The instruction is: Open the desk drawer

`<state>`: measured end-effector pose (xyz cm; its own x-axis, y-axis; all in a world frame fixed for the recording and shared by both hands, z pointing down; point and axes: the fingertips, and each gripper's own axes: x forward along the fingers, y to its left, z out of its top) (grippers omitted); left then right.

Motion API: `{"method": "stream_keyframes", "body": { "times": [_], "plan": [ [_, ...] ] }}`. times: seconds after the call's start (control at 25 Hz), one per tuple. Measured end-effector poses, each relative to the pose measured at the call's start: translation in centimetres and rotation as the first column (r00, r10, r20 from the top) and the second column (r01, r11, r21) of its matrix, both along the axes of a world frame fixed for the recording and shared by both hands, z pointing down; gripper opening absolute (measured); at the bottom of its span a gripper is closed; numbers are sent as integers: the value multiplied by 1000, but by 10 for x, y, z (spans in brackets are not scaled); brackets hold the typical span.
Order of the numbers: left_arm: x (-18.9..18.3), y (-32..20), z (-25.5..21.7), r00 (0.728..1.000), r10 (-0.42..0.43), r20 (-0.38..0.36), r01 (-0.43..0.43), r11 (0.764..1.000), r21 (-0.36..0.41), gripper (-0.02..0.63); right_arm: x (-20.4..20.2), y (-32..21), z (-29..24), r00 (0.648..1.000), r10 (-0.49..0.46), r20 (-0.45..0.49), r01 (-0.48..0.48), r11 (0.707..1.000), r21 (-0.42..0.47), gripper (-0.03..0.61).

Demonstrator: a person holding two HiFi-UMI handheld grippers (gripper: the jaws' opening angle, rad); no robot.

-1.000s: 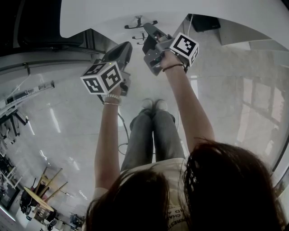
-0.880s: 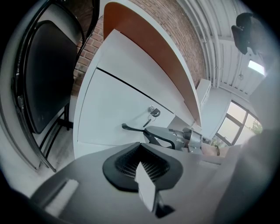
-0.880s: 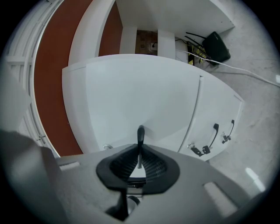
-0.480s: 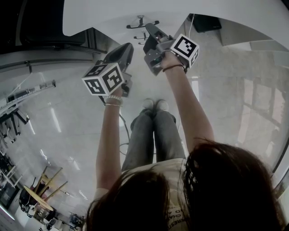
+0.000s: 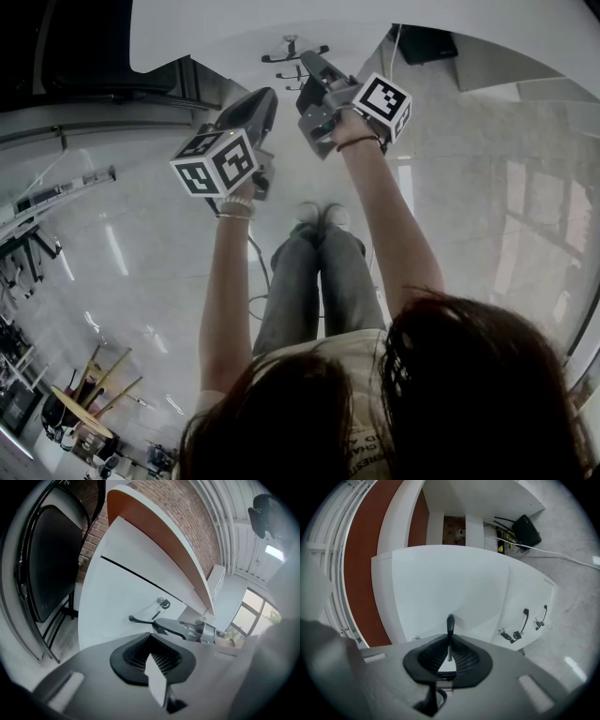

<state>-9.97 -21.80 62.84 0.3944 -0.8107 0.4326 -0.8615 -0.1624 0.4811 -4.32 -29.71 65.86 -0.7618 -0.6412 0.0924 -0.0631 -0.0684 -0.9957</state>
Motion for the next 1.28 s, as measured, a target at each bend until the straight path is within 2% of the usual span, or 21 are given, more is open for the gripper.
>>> {"method": "stream_keyframes", "body": {
  "times": [0.52, 0.72, 1.28],
  "plan": [
    [6, 8, -2, 1000, 9, -1, -9, 1000, -2, -2, 6, 10, 0, 1000, 8, -6, -8, 1000, -3, 26],
    [12, 27, -2, 1000, 14, 2, -14, 1000, 3, -2, 11, 27, 1, 1000, 21, -1, -21, 1000, -15, 26],
    [14, 23, -5, 1000, 12, -3, -12, 1000, -3, -2, 14, 25, 1, 999, 38, 0, -38, 999, -37, 26]
  ]
}}
